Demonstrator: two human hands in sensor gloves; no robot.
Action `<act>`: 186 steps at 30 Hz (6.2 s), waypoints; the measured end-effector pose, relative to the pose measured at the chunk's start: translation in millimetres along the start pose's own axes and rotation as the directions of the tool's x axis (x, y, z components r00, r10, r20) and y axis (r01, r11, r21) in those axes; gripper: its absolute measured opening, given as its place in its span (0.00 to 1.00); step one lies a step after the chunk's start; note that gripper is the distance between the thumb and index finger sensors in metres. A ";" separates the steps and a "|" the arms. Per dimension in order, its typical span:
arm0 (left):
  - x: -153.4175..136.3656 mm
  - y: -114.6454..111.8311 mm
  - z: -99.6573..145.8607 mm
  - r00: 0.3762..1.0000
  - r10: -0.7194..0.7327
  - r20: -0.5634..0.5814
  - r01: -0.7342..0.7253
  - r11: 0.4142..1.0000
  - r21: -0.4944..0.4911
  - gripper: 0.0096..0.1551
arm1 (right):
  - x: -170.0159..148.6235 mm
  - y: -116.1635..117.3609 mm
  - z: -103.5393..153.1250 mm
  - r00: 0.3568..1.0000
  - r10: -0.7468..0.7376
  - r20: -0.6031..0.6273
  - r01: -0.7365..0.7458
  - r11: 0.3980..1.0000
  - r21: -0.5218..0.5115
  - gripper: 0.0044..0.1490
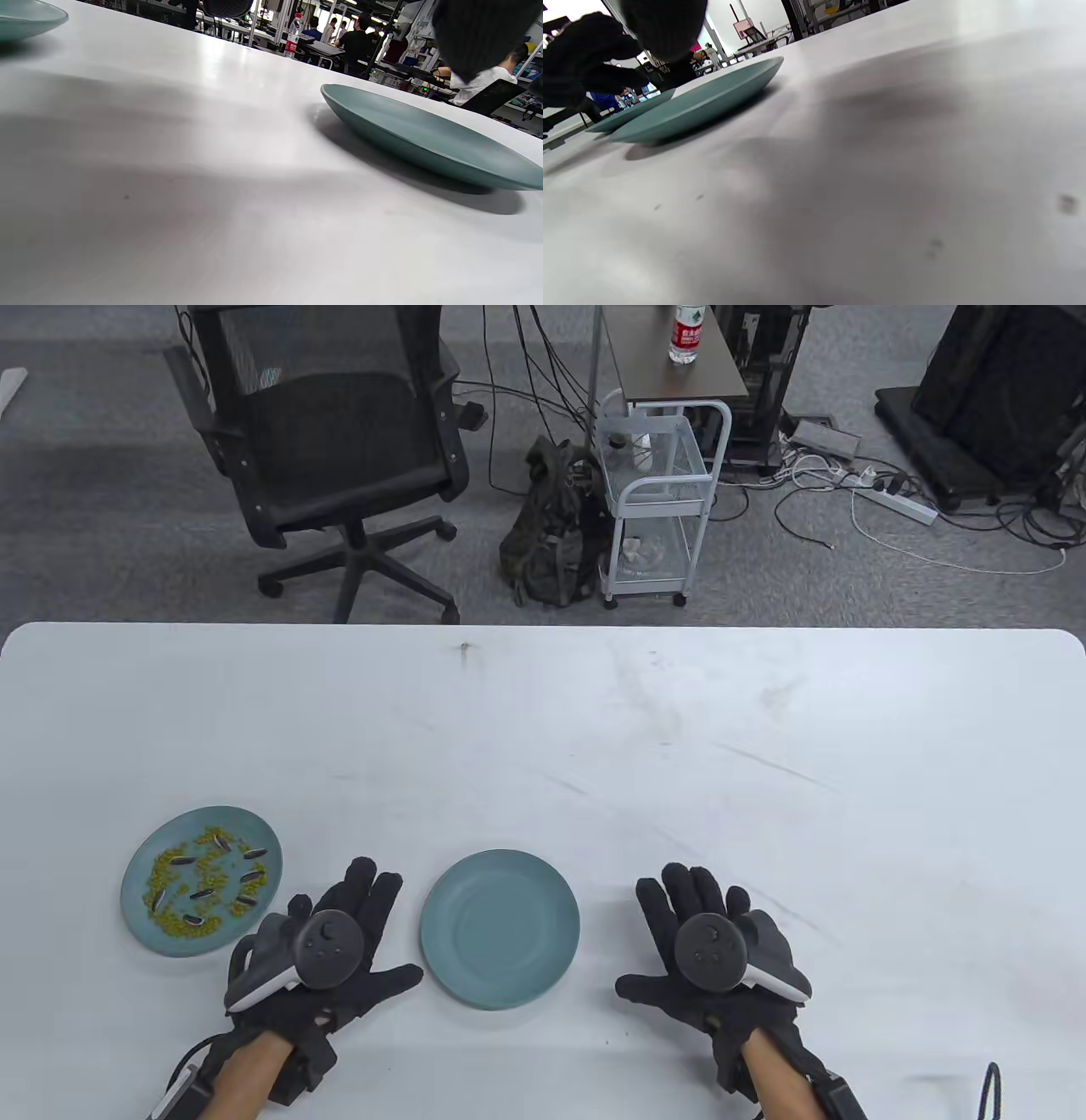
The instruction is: Pick sunflower seeds with hand pinch into plate
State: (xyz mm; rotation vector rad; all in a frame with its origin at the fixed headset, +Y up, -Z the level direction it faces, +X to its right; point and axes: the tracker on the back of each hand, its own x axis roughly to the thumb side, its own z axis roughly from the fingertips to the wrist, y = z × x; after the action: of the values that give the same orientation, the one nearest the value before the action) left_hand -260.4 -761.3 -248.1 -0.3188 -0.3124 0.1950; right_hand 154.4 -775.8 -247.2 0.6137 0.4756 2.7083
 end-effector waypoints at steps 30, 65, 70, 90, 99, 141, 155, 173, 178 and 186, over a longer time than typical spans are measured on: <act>-148.0 52.2 56.7 0.759 0.592 -0.272 -0.372 0.736 0.566 0.63 | 2.0 7.0 -9.0 1.000 -0.024 0.004 0.024 0.999 0.032 0.68; -208.0 2.0 69.1 0.204 0.671 -0.713 -0.213 0.741 0.637 0.23 | 2.5 5.1 -7.9 0.997 -0.067 0.039 0.067 0.998 0.010 0.67; -210.6 4.8 65.2 0.208 0.641 -0.739 -0.212 0.767 0.606 0.24 | 2.4 4.8 -8.0 0.998 -0.065 0.028 0.065 0.998 0.006 0.67; -202.3 13.7 64.2 0.273 0.859 -0.434 -0.354 0.509 0.785 0.30 | -2.1 1.9 -6.0 0.997 -0.078 -0.006 0.078 0.997 -0.014 0.66; -188.0 24.5 56.9 0.276 0.934 -0.227 -0.581 0.350 0.735 0.23 | -4.1 1.0 -5.7 0.996 -0.094 -0.006 0.093 0.995 -0.023 0.66; -51.0 -23.0 2.4 0.315 0.949 -0.028 -0.901 0.308 0.304 0.25 | 98.0 -57.1 -41.8 0.968 -0.084 0.238 0.141 0.962 -0.235 0.39; -50.9 -27.5 2.0 0.310 0.950 -0.034 -0.905 0.305 0.298 0.25 | 192.5 -70.8 -126.4 0.972 -0.137 0.188 0.151 0.987 -0.061 0.31; -47.4 -30.9 0.3 0.322 0.947 -0.017 -0.901 0.311 0.303 0.25 | 210.0 -31.7 -149.1 0.979 0.185 -0.091 -0.192 0.979 -0.076 0.27; -46.5 -36.2 -1.4 0.300 0.954 -0.013 -0.913 0.291 0.287 0.26 | 208.2 -27.8 -149.7 0.976 0.202 -0.084 -0.209 0.975 -0.080 0.23; -40.3 -36.8 -2.2 0.305 0.952 0.000 -0.918 0.294 0.264 0.26 | 206.0 -32.4 -144.2 0.982 0.181 -0.046 -0.185 0.978 -0.097 0.23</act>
State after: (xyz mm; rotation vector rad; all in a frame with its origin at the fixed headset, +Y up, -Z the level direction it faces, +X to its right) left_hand -292.2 -805.7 -248.5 -0.2614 0.1201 1.4174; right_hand -80.8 -704.6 -309.6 0.6085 0.3022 2.9012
